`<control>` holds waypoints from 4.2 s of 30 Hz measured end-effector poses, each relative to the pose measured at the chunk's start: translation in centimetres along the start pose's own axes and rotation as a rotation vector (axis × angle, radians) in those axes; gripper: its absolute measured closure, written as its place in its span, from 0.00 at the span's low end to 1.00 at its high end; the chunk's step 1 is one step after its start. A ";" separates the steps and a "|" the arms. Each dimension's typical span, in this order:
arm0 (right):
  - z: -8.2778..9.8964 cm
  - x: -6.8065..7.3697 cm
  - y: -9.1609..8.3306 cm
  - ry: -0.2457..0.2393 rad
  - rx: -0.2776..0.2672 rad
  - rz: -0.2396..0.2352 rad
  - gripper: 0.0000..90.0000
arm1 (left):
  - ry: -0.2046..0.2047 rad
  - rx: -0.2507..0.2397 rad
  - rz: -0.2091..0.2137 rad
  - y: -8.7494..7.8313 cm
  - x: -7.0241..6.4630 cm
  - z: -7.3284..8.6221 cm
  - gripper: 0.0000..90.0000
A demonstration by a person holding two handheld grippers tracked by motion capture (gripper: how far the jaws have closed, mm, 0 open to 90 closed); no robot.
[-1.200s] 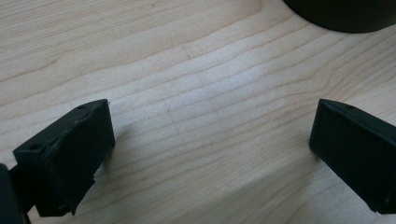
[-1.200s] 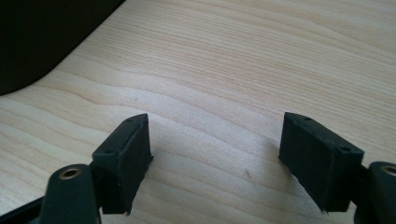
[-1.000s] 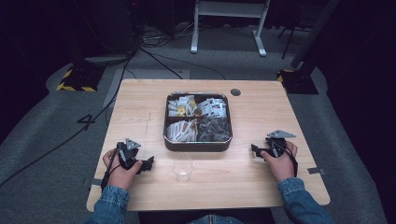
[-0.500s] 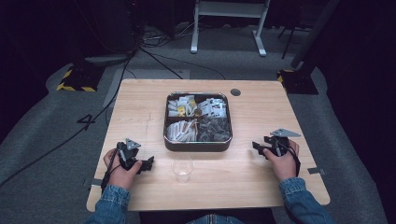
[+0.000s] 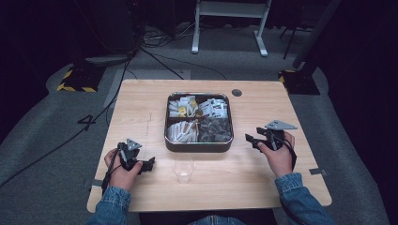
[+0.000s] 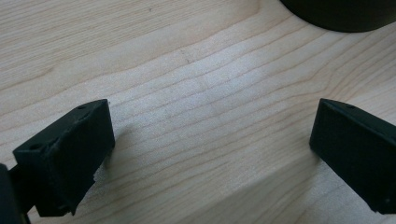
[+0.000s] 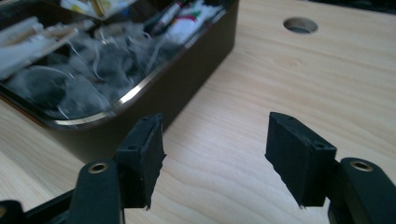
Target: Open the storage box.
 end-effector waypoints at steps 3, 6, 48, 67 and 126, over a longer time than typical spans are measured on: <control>-1.1 0.6 0.1 -0.010 -0.007 -0.024 0.41 | 0.004 0.001 0.002 0.0 0.0 0.0 0.00; -2.2 1.2 0.3 -0.022 -0.006 -0.049 0.41 | 0.006 0.000 0.009 0.0 0.1 0.0 0.00; -10.9 8.4 12.0 -0.119 0.128 -0.207 0.38 | 0.029 0.010 0.031 0.0 0.2 -0.1 0.00; -10.3 10.0 15.5 -0.160 0.122 -0.135 0.65 | 0.039 0.007 0.034 0.0 0.2 0.0 0.00; -13.6 5.9 4.7 -0.183 -0.051 -0.131 0.65 | 0.051 0.006 0.050 0.0 0.3 0.0 0.00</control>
Point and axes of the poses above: each handheld gripper's, and its own axes: y roughly forward along the jaws, z roughly out of its underside, x roughly to its left, the point moved 3 cm from there along y, roughly forward along the jaws, and after that the axes turned 2 degrees about -y, right-handed, at the moved point
